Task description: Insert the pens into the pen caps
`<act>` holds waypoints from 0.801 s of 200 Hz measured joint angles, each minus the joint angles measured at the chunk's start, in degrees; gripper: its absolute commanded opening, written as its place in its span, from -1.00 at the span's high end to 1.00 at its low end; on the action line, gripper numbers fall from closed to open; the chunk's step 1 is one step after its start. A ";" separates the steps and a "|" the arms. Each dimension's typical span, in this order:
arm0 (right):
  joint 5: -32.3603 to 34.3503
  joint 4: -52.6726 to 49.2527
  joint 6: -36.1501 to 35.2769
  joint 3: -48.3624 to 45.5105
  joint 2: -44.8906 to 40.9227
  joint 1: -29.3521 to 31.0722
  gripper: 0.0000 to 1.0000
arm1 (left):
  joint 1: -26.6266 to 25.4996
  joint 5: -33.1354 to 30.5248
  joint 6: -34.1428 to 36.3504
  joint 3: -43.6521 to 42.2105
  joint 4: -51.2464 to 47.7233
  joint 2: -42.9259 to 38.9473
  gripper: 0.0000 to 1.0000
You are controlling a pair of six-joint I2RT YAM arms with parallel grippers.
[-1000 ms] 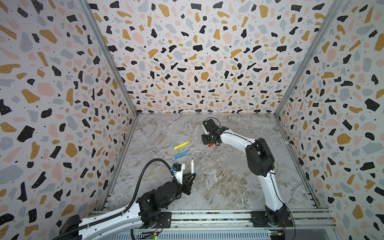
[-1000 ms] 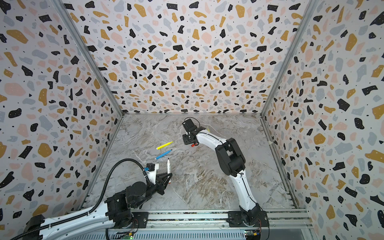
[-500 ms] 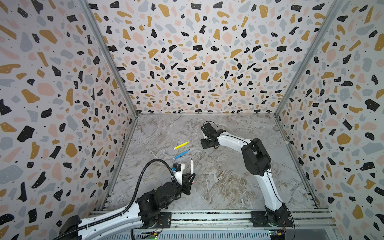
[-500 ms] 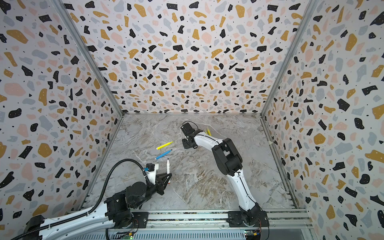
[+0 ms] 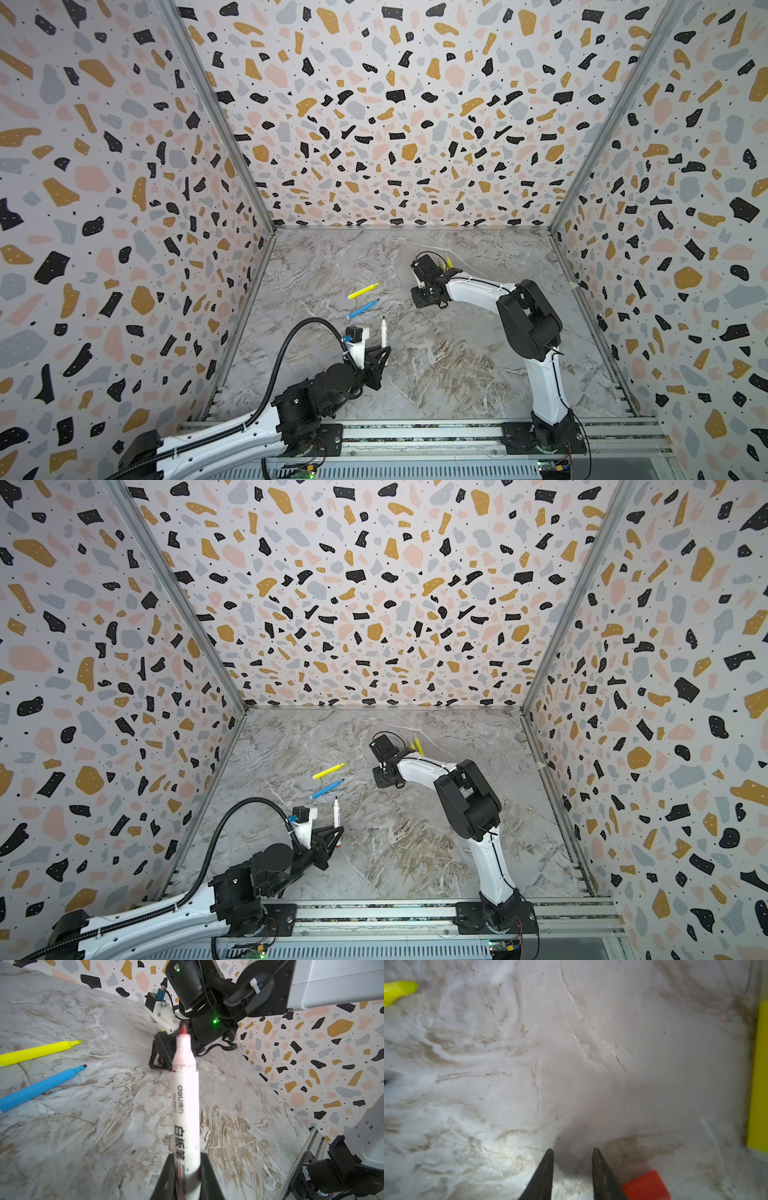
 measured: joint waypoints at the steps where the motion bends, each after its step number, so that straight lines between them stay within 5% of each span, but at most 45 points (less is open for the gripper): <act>1: 0.00 0.02 0.02 -0.09 -0.02 0.00 0.35 | 0.00 -0.02 0.00 0.00 0.02 0.02 1.00; 60: 0.31 1.27 0.57 -5.38 -4.85 0.17 0.34 | 0.00 0.15 -0.02 0.00 0.35 0.46 1.00; 119: 1.20 2.38 2.34 -12.85 -18.53 0.44 -0.03 | 0.00 0.24 -0.02 0.00 1.18 0.59 1.00; 160: 1.09 1.66 5.73 -16.74 -24.63 -3.76 -0.12 | 0.00 0.35 -0.04 0.00 2.27 1.75 0.99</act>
